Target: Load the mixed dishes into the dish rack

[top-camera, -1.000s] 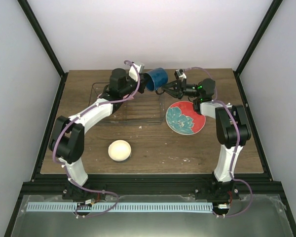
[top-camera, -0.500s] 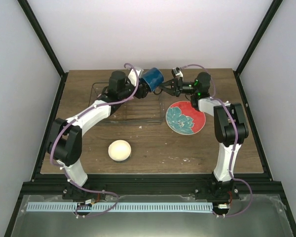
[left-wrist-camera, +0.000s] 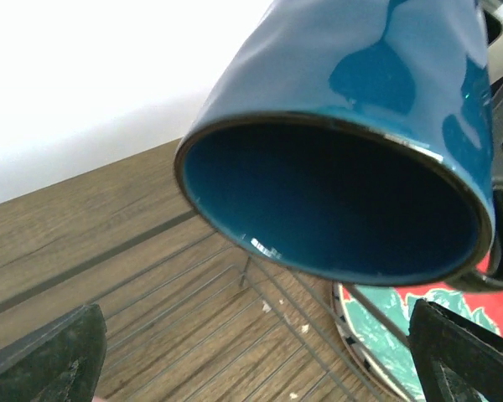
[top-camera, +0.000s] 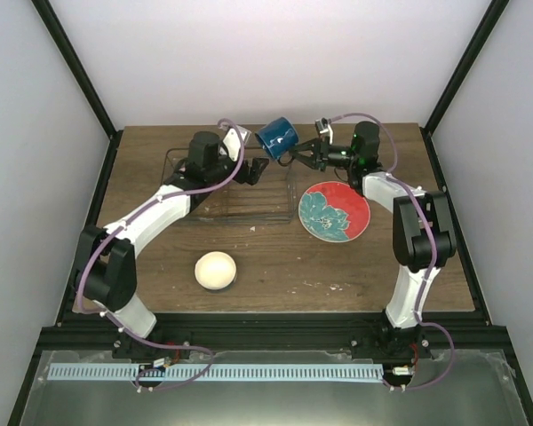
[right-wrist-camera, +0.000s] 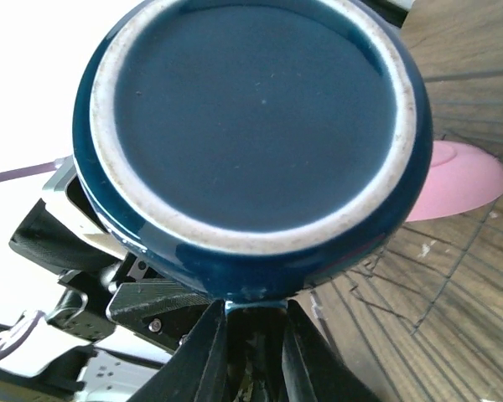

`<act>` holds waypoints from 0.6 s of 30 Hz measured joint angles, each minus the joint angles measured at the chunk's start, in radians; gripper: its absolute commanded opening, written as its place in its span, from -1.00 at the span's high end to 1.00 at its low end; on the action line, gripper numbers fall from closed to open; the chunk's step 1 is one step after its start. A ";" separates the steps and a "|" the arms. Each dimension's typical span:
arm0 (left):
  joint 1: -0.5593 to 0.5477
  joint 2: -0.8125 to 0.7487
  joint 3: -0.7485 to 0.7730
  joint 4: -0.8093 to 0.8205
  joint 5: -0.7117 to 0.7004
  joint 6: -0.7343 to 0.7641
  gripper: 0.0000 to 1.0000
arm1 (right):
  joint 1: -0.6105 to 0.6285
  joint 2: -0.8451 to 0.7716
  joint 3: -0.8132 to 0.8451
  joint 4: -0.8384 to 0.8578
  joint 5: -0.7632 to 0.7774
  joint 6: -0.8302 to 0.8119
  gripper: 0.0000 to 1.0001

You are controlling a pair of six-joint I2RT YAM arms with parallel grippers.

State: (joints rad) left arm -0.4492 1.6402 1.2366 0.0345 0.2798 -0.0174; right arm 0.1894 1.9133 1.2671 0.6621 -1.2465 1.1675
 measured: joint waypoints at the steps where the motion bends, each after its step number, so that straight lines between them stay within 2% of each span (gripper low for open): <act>1: 0.000 -0.005 -0.002 -0.009 -0.010 0.005 -0.99 | 0.000 -0.012 0.000 -0.038 0.013 -0.032 0.99; 7: 0.019 -0.056 -0.009 -0.095 -0.123 0.049 -1.00 | 0.000 -0.069 0.043 -0.346 0.105 -0.257 0.99; 11: 0.093 -0.116 0.015 -0.208 -0.249 0.085 -0.99 | 0.004 -0.125 0.093 -0.626 0.240 -0.454 0.99; 18: 0.127 -0.177 0.081 -0.293 -0.356 0.132 -0.99 | 0.079 -0.175 0.108 -0.868 0.489 -0.615 0.99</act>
State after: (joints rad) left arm -0.3222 1.4631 1.3174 -0.2588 -0.0765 0.1146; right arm 0.2680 1.7386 1.3750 -0.2062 -0.7570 0.5522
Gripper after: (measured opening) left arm 0.997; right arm 0.140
